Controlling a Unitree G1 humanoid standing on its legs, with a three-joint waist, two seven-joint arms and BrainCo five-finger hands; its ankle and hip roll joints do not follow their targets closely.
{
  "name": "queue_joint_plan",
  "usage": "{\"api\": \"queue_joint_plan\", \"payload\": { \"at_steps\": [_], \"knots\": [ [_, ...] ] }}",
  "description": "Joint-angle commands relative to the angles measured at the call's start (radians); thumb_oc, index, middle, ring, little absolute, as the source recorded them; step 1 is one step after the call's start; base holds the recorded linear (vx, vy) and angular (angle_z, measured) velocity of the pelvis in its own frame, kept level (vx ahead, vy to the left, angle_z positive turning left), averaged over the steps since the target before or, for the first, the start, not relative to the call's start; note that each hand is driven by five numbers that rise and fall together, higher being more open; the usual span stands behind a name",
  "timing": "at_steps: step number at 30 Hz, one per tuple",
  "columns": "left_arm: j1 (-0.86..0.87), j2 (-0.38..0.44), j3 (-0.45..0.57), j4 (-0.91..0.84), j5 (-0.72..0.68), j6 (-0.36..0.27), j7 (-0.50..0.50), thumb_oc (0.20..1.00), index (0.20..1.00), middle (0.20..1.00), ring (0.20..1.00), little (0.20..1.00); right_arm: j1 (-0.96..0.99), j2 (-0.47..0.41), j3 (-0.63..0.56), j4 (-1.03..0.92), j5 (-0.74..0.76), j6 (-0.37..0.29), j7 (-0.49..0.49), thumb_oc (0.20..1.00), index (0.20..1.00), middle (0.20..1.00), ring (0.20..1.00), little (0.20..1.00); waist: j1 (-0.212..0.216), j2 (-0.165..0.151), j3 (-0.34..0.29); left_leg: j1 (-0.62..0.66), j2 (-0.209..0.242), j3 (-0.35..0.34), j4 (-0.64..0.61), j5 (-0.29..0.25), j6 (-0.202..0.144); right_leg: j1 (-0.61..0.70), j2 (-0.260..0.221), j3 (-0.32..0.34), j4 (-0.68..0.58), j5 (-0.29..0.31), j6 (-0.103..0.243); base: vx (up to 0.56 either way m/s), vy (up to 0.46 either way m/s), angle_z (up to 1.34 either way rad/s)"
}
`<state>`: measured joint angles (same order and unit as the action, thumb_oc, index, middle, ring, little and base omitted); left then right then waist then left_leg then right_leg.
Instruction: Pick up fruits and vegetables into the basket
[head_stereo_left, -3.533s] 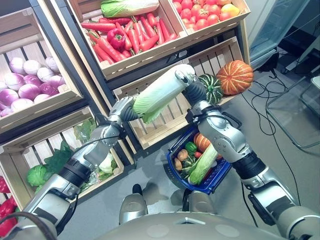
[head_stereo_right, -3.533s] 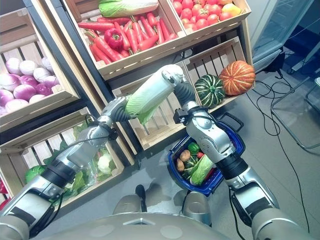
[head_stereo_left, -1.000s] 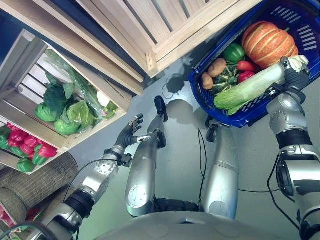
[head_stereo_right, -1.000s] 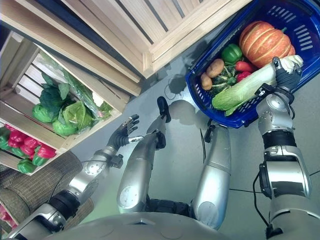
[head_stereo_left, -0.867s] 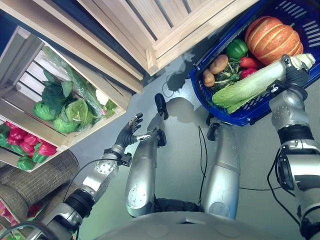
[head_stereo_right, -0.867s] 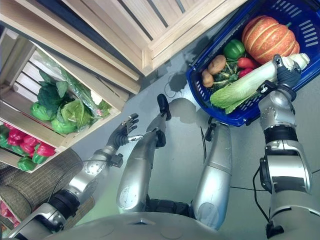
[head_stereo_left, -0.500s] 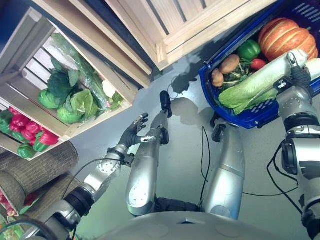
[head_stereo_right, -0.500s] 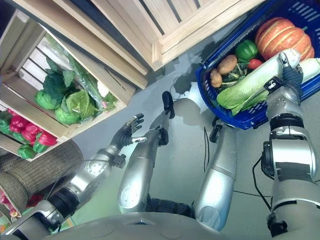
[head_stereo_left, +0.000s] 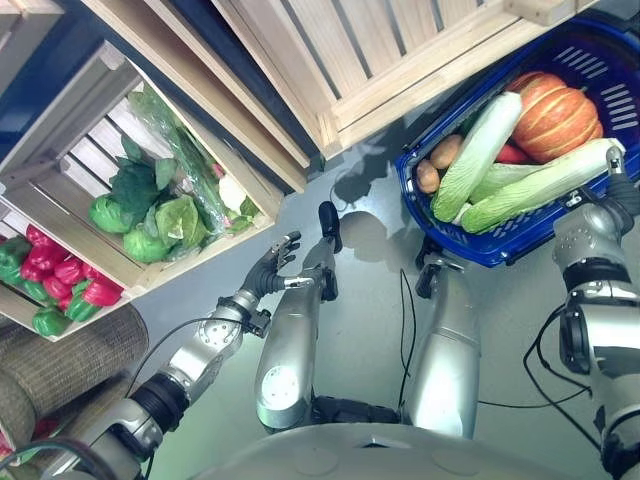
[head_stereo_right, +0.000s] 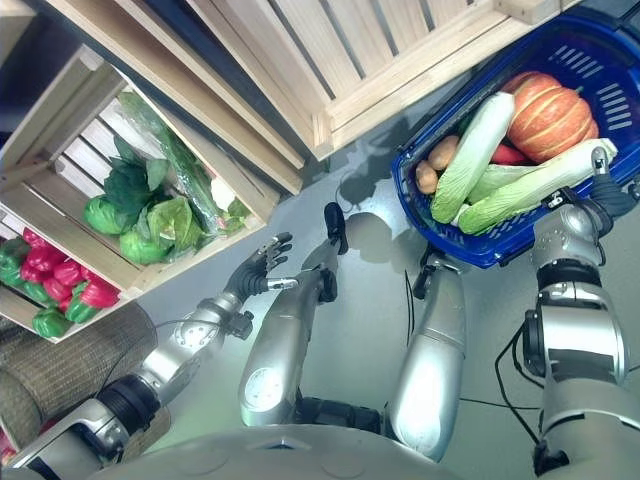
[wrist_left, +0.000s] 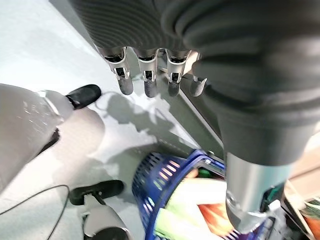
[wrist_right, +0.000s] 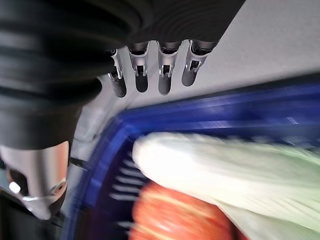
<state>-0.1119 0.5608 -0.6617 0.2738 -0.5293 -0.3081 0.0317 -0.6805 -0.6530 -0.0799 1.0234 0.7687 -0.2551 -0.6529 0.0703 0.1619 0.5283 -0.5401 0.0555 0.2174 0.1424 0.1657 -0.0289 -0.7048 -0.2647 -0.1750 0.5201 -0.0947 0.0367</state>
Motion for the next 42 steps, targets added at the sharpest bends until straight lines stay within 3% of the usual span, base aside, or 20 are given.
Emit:
{"api": "queue_joint_plan", "payload": {
  "at_steps": [1,7,9,14,18,21,22,24,26,30,33,37,40,42],
  "knots": [
    [0.072,-0.052,0.018,0.006,0.025,-0.022,-0.045,1.000,1.000,1.000,1.000,1.000,0.094,-0.038,-0.022,-0.144,-0.068,-0.143,-0.090,1.000,1.000,1.000,1.000,1.000,-0.073,0.071,-0.008,0.067,0.029,-0.029,0.076,-0.157,-0.039,0.099,0.048,-0.012,-0.066,-0.004,0.034,-0.01,0.121,-0.05],
    [0.083,-0.059,0.071,0.047,0.057,-0.033,-0.046,1.000,1.000,1.000,1.000,1.000,0.303,0.065,0.015,-0.504,-0.303,-0.248,-0.157,1.000,1.000,1.000,1.000,1.000,-0.133,-0.013,-0.008,0.230,0.042,-0.027,0.027,-0.161,-0.039,0.286,0.068,0.001,-0.167,0.026,0.049,0.01,0.112,-0.09],
    [0.094,-0.068,0.100,0.069,0.065,-0.036,-0.057,1.000,1.000,1.000,1.000,1.000,0.365,0.092,0.049,-0.623,-0.425,-0.227,-0.157,1.000,1.000,1.000,1.000,1.000,-0.150,-0.040,-0.008,0.290,0.047,-0.027,0.015,-0.163,-0.041,0.357,0.074,0.009,-0.205,0.036,0.054,0.04,0.089,-0.13],
    [0.158,-0.101,0.196,0.152,0.098,-0.053,-0.091,1.000,1.000,1.000,1.000,1.000,0.513,0.153,0.111,-0.752,-0.540,-0.259,0.002,1.000,1.000,1.000,1.000,1.000,-0.156,-0.108,-0.107,0.399,0.062,-0.018,-0.036,-0.168,-0.047,0.500,0.085,0.011,-0.310,0.056,0.071,0.10,0.032,-0.21],
    [0.202,-0.140,0.278,0.226,0.098,-0.054,-0.106,1.000,1.000,1.000,1.000,1.000,0.592,0.190,0.163,-0.763,-0.576,-0.241,0.151,1.000,1.000,1.000,1.000,1.000,-0.141,-0.135,-0.200,0.478,0.061,-0.014,-0.082,-0.173,-0.049,0.591,0.084,-0.001,-0.375,0.068,0.090,0.12,0.035,-0.11],
    [0.221,-0.181,0.330,0.295,0.110,-0.043,-0.138,1.000,1.000,1.000,1.000,1.000,0.623,0.218,0.217,-0.730,-0.596,-0.188,0.252,1.000,1.000,1.000,1.000,1.000,-0.121,-0.155,-0.266,0.522,0.059,-0.014,-0.118,-0.171,-0.047,0.641,0.081,-0.017,-0.420,0.088,0.102,0.10,0.023,-0.02],
    [0.230,-0.199,0.354,0.335,0.127,-0.030,-0.159,1.000,1.000,1.000,1.000,1.000,0.643,0.234,0.240,-0.701,-0.570,-0.143,0.333,1.000,1.000,1.000,1.000,1.000,-0.112,-0.167,-0.300,0.551,0.058,-0.010,-0.140,-0.172,-0.047,0.669,0.081,-0.025,-0.442,0.097,0.108,0.08,0.025,0.02],
    [0.225,-0.212,0.366,0.364,0.123,-0.013,-0.176,1.000,1.000,1.000,1.000,1.000,0.648,0.244,0.266,-0.670,-0.584,-0.120,0.396,1.000,1.000,1.000,1.000,1.000,-0.106,-0.174,-0.318,0.568,0.057,-0.009,-0.156,-0.172,-0.048,0.687,0.080,-0.032,-0.459,0.104,0.112,0.04,0.025,0.09],
    [0.212,-0.227,0.387,0.425,0.120,0.010,-0.208,1.000,1.000,1.000,1.000,1.000,0.653,0.255,0.309,-0.620,-0.506,-0.042,0.517,1.000,1.000,1.000,1.000,1.000,-0.096,-0.184,-0.339,0.592,0.054,-0.009,-0.181,-0.170,-0.047,0.712,0.081,-0.040,-0.482,0.112,0.117,-0.01,0.030,0.12],
    [0.162,-0.250,0.407,0.550,0.130,0.055,-0.263,1.000,1.000,1.000,1.000,1.000,0.649,0.313,0.385,-0.468,-0.489,0.070,0.671,1.000,1.000,1.000,1.000,1.000,-0.079,-0.194,-0.366,0.623,0.041,-0.015,-0.218,-0.165,-0.046,0.754,0.084,-0.068,-0.514,0.122,0.121,-0.02,0.037,0.10],
    [0.118,-0.278,0.409,0.680,0.123,0.077,-0.305,1.000,1.000,1.000,1.000,1.000,0.639,0.371,0.417,-0.263,-0.452,0.131,0.760,1.000,1.000,1.000,1.000,1.000,-0.064,-0.197,-0.385,0.635,0.023,-0.032,-0.225,-0.173,-0.038,0.778,0.090,-0.077,-0.536,0.126,0.118,-0.01,0.044,0.11],
    [0.094,-0.310,0.397,0.779,0.129,0.093,-0.348,1.000,1.000,1.000,1.000,1.000,0.623,0.426,0.424,-0.062,-0.410,0.224,0.812,1.000,1.000,1.000,1.000,1.000,-0.054,-0.193,-0.400,0.649,0.009,-0.031,-0.220,-0.182,-0.026,0.797,0.090,-0.088,-0.546,0.125,0.114,0.00,0.066,0.07],
    [0.082,-0.327,0.388,0.821,0.124,0.118,-0.384,1.000,1.000,1.000,1.000,1.000,0.617,0.443,0.418,0.055,-0.455,0.238,0.849,1.000,1.000,1.000,1.000,1.000,-0.054,-0.185,-0.404,0.655,0.001,-0.025,-0.216,-0.188,-0.017,0.804,0.090,-0.093,-0.546,0.123,0.110,-0.02,0.086,0.01],
    [0.071,-0.340,0.383,0.856,0.113,0.159,-0.409,1.000,1.000,1.000,1.000,1.000,0.617,0.456,0.393,0.124,-0.408,0.291,0.878,1.000,1.000,1.000,1.000,1.000,-0.057,-0.179,-0.413,0.663,-0.010,-0.033,-0.216,-0.194,-0.007,0.811,0.094,-0.085,-0.545,0.117,0.106,-0.02,0.096,-0.01]
  ]
}}
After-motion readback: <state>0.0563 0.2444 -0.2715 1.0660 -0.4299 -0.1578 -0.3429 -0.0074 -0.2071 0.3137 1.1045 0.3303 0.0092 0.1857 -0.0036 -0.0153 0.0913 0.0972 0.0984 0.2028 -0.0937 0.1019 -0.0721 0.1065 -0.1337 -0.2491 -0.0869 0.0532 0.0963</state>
